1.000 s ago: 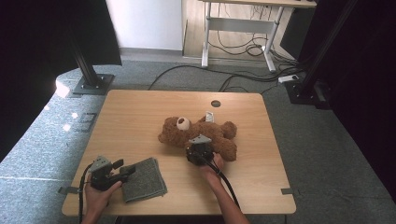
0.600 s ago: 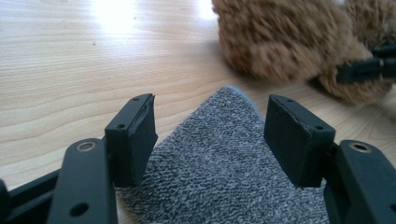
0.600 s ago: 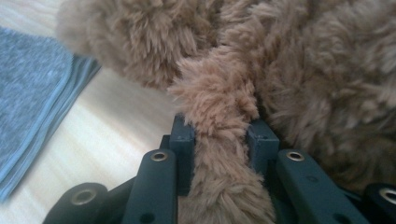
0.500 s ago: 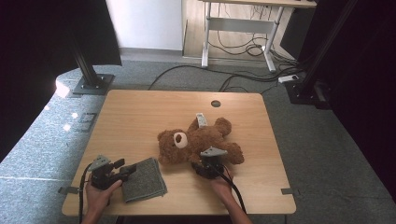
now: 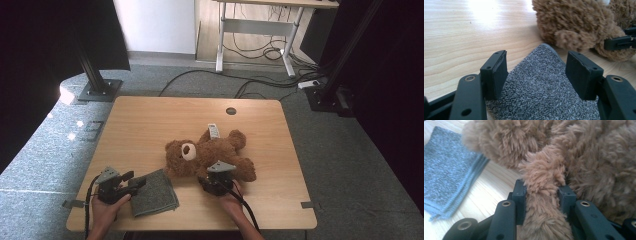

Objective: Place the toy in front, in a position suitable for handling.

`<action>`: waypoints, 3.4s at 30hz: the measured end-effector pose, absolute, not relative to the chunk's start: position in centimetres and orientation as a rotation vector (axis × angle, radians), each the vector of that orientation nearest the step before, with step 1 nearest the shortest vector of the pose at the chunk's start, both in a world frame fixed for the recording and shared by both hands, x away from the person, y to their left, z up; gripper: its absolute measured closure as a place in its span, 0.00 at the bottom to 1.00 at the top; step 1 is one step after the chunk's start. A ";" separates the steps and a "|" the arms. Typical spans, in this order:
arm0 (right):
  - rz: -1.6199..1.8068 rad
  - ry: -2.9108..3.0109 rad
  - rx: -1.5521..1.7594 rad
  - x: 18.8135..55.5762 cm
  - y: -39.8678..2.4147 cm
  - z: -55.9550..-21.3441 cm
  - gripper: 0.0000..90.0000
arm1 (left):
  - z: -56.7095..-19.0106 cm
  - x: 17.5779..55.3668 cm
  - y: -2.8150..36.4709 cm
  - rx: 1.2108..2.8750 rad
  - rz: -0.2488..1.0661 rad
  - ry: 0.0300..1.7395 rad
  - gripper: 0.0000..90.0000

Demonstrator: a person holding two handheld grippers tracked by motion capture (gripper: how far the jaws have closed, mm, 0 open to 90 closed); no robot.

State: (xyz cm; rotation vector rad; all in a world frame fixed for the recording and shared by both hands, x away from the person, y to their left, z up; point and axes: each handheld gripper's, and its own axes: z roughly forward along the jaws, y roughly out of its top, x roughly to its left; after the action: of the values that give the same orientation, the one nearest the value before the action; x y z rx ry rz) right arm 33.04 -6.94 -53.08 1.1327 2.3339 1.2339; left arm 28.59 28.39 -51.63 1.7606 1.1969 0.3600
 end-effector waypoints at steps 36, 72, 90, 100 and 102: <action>1.274 2.362 1.108 33.0 -7.1 -53.5 0.62 | -53.8 29.9 24.4 2.167 0.419 1.294 0.10; 1.209 2.079 1.190 36.8 -11.9 -45.6 0.27 | -51.6 29.3 29.5 1.796 0.123 1.177 0.85; 1.290 2.379 1.261 35.8 -14.9 -51.6 0.54 | -49.4 28.8 30.2 1.603 0.041 1.079 0.86; 1.303 2.347 1.209 35.1 -14.7 -52.0 0.54 | -48.7 29.1 29.2 1.586 -0.005 1.027 0.86; 1.311 2.341 1.209 35.1 -14.7 -52.0 0.52 | -48.3 29.2 28.6 1.595 -0.008 1.005 0.86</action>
State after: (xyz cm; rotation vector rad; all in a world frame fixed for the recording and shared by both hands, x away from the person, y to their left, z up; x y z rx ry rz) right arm 35.10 -14.73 -52.05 1.2088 2.3412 1.3113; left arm 29.24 28.56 -48.26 1.5948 1.0048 -0.0075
